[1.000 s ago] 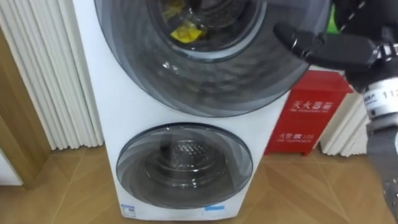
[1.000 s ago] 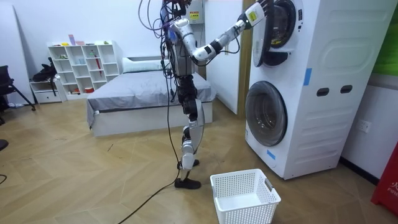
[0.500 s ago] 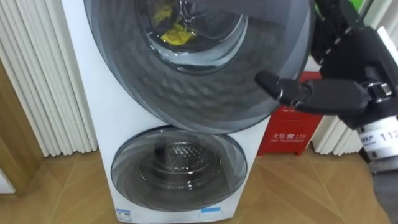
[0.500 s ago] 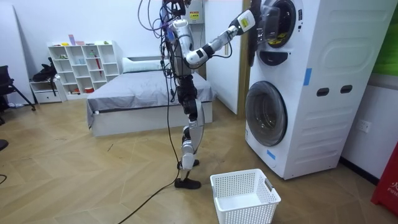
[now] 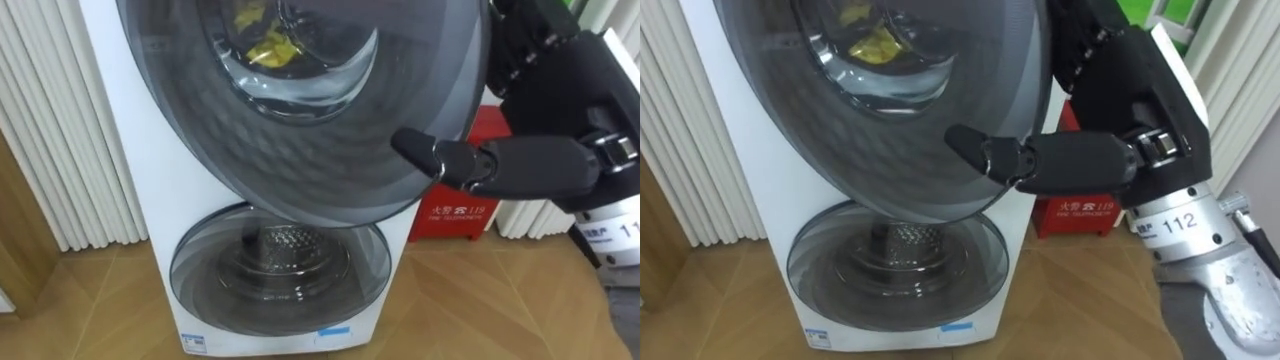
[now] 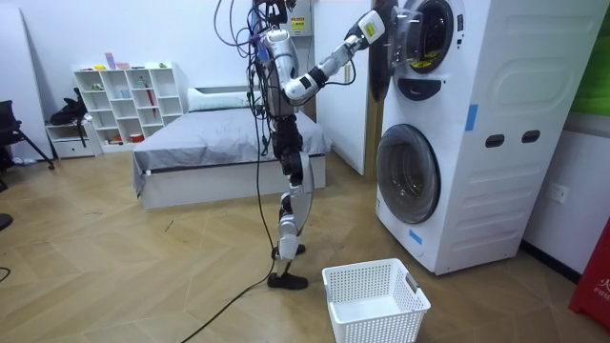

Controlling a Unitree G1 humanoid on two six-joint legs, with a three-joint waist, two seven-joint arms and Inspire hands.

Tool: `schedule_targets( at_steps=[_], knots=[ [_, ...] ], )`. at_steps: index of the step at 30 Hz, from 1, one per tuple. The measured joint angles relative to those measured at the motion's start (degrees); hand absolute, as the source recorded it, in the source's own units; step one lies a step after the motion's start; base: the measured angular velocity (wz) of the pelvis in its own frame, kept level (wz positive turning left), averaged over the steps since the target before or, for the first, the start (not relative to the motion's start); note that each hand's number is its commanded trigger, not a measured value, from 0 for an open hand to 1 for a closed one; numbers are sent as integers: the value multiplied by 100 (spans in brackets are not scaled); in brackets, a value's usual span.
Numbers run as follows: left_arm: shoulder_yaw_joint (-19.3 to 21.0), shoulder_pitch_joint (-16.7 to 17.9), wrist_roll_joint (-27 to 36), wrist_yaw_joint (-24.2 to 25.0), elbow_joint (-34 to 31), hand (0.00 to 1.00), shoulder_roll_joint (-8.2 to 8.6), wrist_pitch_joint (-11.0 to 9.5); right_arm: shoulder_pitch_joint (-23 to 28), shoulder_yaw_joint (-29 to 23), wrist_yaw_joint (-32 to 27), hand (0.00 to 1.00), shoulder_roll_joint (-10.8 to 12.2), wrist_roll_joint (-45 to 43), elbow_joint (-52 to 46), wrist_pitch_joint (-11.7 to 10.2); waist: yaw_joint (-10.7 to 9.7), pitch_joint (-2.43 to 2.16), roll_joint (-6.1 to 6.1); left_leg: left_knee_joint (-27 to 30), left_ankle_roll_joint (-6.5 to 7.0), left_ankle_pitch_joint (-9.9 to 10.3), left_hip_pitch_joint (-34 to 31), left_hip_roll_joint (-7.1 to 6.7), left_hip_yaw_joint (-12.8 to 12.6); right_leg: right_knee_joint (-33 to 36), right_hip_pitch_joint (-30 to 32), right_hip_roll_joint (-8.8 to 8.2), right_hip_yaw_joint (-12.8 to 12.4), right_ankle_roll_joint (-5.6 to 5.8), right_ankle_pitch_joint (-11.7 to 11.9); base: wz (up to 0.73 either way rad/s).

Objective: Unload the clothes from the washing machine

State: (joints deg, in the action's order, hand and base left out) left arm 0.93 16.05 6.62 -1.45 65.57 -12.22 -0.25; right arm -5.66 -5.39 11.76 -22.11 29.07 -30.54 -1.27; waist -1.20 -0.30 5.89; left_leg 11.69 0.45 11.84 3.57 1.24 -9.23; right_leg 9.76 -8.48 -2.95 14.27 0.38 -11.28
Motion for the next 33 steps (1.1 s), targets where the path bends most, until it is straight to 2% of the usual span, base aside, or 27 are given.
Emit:
schedule_targets(
  at_steps=[7,10,14,19,23,25,33],
  knots=[
    [8,-93,-60,52,-38,0,-9,-2,-194,67,284,0,0,247,-272,6,58,-3,7,-10,-12,-10,12,5,-20,-3,35,8,-14,0,0,-2],
    [9,-204,-54,55,-36,0,-16,-19,-271,102,438,0,132,252,-375,2,228,-4,22,-8,-12,-10,22,5,-17,-6,37,8,-35,-1,0,0],
    [7,-212,-55,75,-29,0,-25,-30,-343,193,660,0,232,385,-440,-20,314,-1,30,-4,-12,-10,14,4,9,-8,17,8,-25,-1,0,1],
    [-2,-205,-51,80,-27,0,-52,-60,-565,549,912,0,261,643,-440,-44,340,25,37,2,-13,-9,-10,5,58,0,16,8,1,-1,0,2],
    [-10,-209,-53,80,4,0,-70,-59,-565,821,1209,0,307,688,-443,-50,394,24,63,-8,-12,-7,-42,3,62,2,34,6,6,-1,0,0],
    [-32,-268,-50,85,5,0,-70,-58,-564,928,1401,0,399,695,-448,-51,490,25,59,-2,-10,-7,-68,-5,83,0,46,2,10,-1,1,5],
    [-127,-350,-60,85,-1,0,-56,-56,-565,1369,1715,0,421,687,-443,8,810,40,6,18,-11,-9,-104,-19,196,-10,30,3,113,-1,0,9]
  ],
)
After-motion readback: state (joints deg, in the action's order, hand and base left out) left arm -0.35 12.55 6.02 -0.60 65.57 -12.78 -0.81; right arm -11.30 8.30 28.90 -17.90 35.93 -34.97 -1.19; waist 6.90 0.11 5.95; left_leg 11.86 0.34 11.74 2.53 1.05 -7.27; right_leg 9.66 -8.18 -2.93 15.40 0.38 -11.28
